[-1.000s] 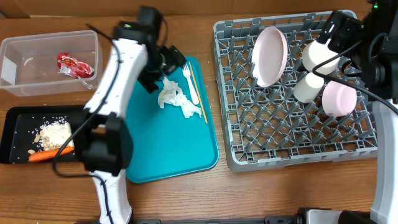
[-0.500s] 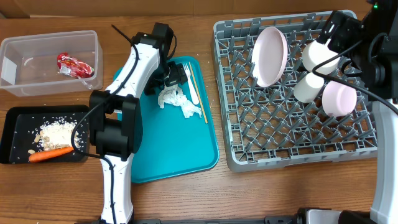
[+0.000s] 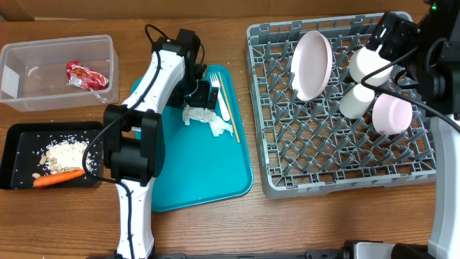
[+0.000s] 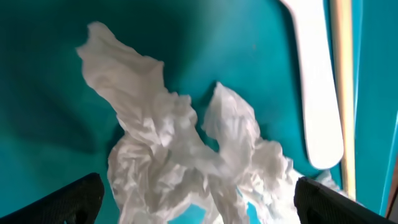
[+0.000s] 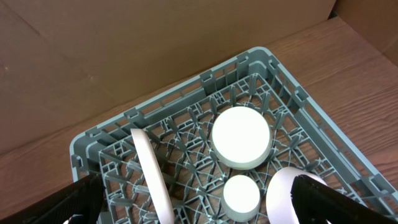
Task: Sort waste into correct bins and load items into the dishwasher rack
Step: 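Move the left gripper back to the white tissue and grasp it, then carry the tissue left and release it into the clear bin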
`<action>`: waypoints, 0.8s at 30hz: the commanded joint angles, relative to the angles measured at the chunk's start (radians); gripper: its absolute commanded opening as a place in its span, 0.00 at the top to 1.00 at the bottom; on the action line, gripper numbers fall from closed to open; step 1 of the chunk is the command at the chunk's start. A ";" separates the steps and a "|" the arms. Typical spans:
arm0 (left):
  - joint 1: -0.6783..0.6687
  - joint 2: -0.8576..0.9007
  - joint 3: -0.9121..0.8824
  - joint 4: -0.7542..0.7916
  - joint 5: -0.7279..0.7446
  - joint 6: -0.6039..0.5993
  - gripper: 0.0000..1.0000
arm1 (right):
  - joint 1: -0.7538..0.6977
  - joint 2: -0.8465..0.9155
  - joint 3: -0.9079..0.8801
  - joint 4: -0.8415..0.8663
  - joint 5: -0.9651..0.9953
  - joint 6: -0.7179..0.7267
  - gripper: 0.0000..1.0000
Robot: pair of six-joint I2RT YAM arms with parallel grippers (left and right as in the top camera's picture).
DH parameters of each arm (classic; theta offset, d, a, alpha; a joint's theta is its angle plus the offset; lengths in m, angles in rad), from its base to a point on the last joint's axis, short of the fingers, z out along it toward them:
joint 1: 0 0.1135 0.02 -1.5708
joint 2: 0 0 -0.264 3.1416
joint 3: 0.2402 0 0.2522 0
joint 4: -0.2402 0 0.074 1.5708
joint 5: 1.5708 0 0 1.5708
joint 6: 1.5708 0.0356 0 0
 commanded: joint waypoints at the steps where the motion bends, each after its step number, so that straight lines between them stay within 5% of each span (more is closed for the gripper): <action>1: -0.021 0.003 -0.002 -0.017 0.023 0.074 0.00 | -0.004 -0.003 0.013 0.005 0.008 0.000 0.00; 17: -0.080 0.003 -0.032 -0.060 -0.105 0.102 0.02 | -0.004 -0.003 0.013 0.005 0.008 0.000 0.00; 24: -0.080 0.003 -0.135 -0.018 -0.135 0.095 0.35 | -0.004 -0.003 0.013 0.005 0.008 0.000 0.00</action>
